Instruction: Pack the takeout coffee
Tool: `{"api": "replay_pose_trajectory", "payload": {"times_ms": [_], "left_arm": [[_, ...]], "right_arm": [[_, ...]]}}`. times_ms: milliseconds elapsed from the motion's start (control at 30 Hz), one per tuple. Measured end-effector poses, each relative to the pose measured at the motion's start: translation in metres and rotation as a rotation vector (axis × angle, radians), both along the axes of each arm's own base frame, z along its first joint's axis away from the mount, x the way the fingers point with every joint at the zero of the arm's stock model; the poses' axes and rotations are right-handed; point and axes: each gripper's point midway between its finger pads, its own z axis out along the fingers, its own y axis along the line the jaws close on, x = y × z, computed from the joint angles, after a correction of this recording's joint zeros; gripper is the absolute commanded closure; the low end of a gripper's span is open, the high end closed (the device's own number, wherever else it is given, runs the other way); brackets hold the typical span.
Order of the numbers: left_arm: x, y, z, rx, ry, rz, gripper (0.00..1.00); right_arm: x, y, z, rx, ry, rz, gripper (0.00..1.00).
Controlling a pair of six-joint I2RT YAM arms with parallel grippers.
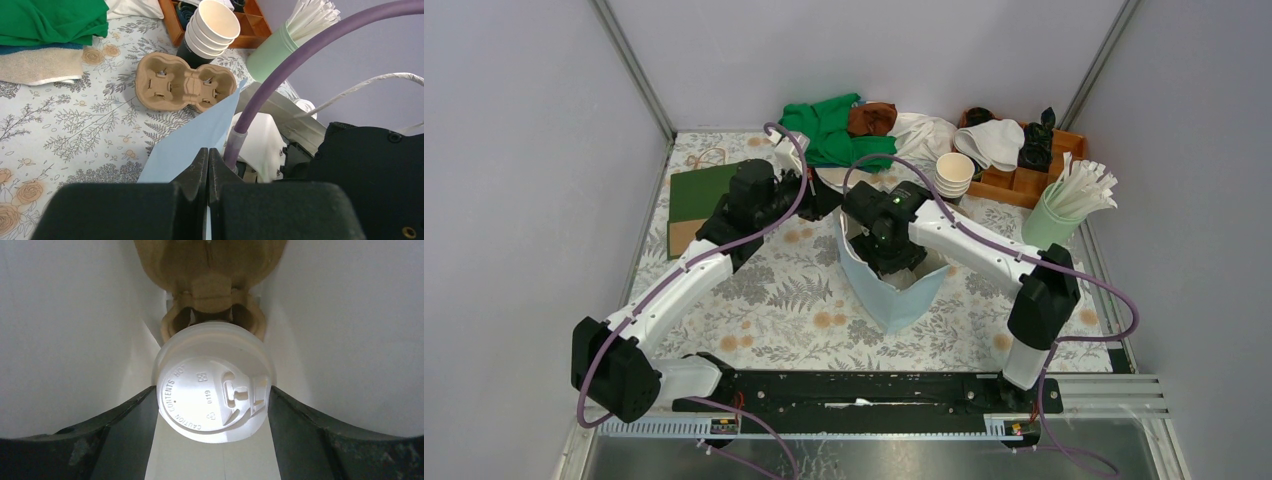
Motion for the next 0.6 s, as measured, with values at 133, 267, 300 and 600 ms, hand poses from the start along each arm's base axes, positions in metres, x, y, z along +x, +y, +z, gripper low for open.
{"api": "replay_pose_trajectory", "payload": {"times_ms": [133, 267, 300, 600], "left_arm": [[0.0, 0.0, 0.0, 0.001, 0.001, 0.0, 1.0], [0.0, 0.001, -0.003, 0.008, 0.01, 0.006, 1.0], [0.0, 0.002, -0.004, 0.011, 0.013, 0.007, 1.0], [0.003, 0.005, -0.006, 0.023, 0.012, 0.027, 1.0]], "right_arm": [[0.006, 0.003, -0.006, 0.011, -0.026, 0.002, 0.41], [0.008, 0.005, -0.011, 0.018, -0.034, 0.003, 0.42], [0.008, 0.005, -0.012, 0.019, -0.035, 0.003, 0.42], [0.005, 0.001, -0.008, 0.032, -0.049, 0.0, 0.42]]}}
